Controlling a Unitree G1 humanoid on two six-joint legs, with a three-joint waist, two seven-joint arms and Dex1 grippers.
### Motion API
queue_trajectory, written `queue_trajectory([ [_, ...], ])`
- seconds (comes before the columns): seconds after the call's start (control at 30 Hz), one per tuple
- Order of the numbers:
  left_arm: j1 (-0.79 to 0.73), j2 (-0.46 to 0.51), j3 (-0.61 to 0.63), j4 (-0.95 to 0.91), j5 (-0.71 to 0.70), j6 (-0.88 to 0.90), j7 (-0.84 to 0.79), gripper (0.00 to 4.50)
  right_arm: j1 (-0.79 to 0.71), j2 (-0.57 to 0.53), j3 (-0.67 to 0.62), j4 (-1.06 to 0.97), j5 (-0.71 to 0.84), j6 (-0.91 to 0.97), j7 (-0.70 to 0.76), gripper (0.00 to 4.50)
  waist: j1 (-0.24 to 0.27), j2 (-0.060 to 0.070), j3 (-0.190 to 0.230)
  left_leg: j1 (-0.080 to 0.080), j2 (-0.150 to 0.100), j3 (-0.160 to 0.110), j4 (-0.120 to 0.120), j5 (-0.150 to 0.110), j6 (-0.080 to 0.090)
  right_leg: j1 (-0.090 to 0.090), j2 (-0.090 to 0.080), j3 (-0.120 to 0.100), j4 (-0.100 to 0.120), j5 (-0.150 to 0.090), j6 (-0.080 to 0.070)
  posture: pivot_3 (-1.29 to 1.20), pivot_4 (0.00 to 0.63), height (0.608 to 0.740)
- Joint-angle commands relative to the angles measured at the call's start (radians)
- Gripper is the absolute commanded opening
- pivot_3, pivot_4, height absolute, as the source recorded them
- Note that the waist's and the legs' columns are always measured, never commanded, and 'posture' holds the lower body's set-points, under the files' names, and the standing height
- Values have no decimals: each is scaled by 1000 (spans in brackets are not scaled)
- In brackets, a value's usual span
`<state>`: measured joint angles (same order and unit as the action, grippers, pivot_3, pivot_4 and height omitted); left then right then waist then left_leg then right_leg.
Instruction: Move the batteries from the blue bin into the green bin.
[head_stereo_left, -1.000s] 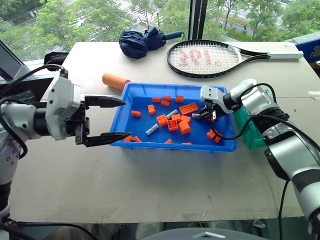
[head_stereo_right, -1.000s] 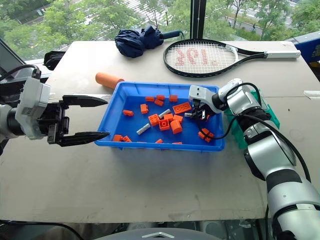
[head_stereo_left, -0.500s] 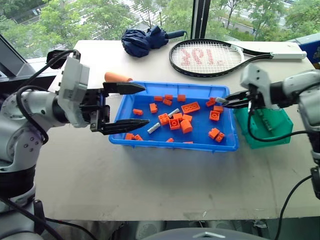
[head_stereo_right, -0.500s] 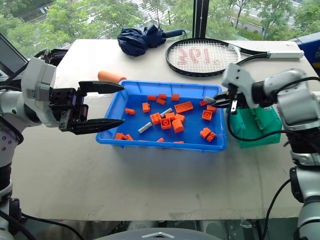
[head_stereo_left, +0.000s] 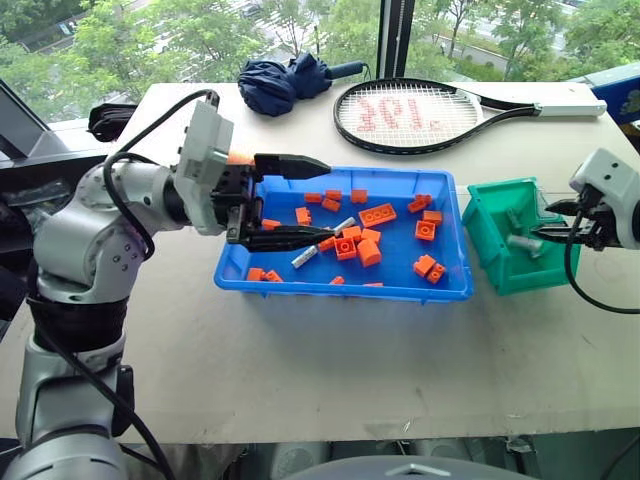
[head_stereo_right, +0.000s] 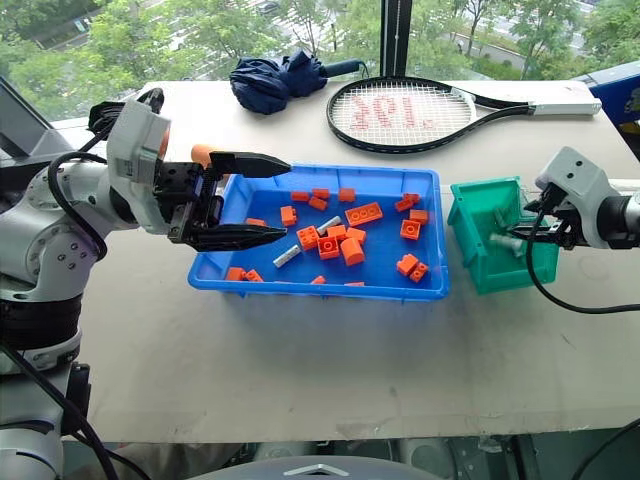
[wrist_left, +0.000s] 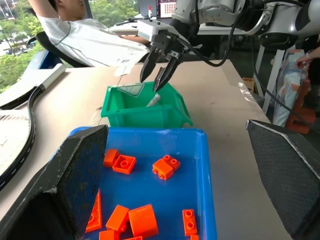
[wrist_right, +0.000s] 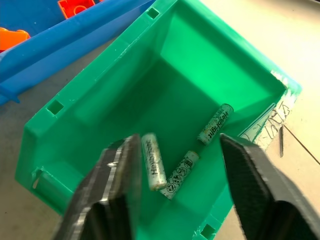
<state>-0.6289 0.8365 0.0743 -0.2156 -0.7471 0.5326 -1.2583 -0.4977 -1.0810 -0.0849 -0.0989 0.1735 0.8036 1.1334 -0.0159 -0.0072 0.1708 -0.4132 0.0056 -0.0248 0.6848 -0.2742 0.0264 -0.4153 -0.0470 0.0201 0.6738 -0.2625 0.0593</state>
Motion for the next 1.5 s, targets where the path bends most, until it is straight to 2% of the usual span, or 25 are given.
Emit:
queue_trajectory([
  [0.03, 5, 20, 24, 9, 38, -11, 22, 4500, -19, -6, -54, -22, 39, -11, -27, 4323, 2, 0, 0, 0, 0, 0, 0, 0, 0, 0, 0, 0, 0, 0, 0, 0, 150, 740],
  [0.07, 8, 25, 25, 16, 51, -5, 33, 4500, -18, 1, -64, -28, 51, -16, -35, 4464, 2, 0, 0, 0, 0, 0, 0, 0, 0, 0, 0, 0, 0, 0, 0, 0, 150, 740],
  [0.33, 29, 75, -21, 159, 225, -57, 56, 4500, 47, 178, -197, -252, 312, 50, -88, 4464, 3, 0, 0, 0, 0, -2, 0, 0, 0, 0, 0, -1, 0, 0, 0, 0, 150, 740],
  [0.53, -109, 50, -175, 384, 419, -134, 27, 4500, 99, 287, -188, -387, 384, 59, -212, 4464, 16, -1, 0, -1, -3, -3, 2, 0, 0, 1, 0, -3, 0, 0, 0, 0, 150, 740],
  [0.77, -295, -103, -308, 610, 564, -172, 18, 4500, 160, 360, -173, -506, 438, 65, -337, 4464, 23, -1, 0, -2, -4, -4, 2, 0, 0, 1, 0, -4, 0, 0, 0, 0, 150, 740],
  [1.03, -467, -284, -457, 859, 773, -254, 62, 4500, 240, 375, -182, -584, 467, 50, -422, 4464, 24, -1, 0, -2, -4, -4, 3, 0, 0, 1, 0, -3, 1, 0, 0, 0, 150, 740],
  [1.23, -495, -314, -458, 934, 819, -276, 53, 4500, 288, 381, -189, -634, 491, 43, -471, 4464, 5, -1, 0, -1, -4, -4, 3, 0, 0, 1, 0, -3, 2, 0, 0, 0, 150, 740],
  [1.5, -492, -352, -474, 986, 886, -296, 80, 4500, 349, 376, -210, -667, 517, 25, -511, 4464, 5, -2, 0, -1, -4, -4, 3, 0, 0, 1, 0, -3, 3, 0, 0, 0, 150, 740],
])
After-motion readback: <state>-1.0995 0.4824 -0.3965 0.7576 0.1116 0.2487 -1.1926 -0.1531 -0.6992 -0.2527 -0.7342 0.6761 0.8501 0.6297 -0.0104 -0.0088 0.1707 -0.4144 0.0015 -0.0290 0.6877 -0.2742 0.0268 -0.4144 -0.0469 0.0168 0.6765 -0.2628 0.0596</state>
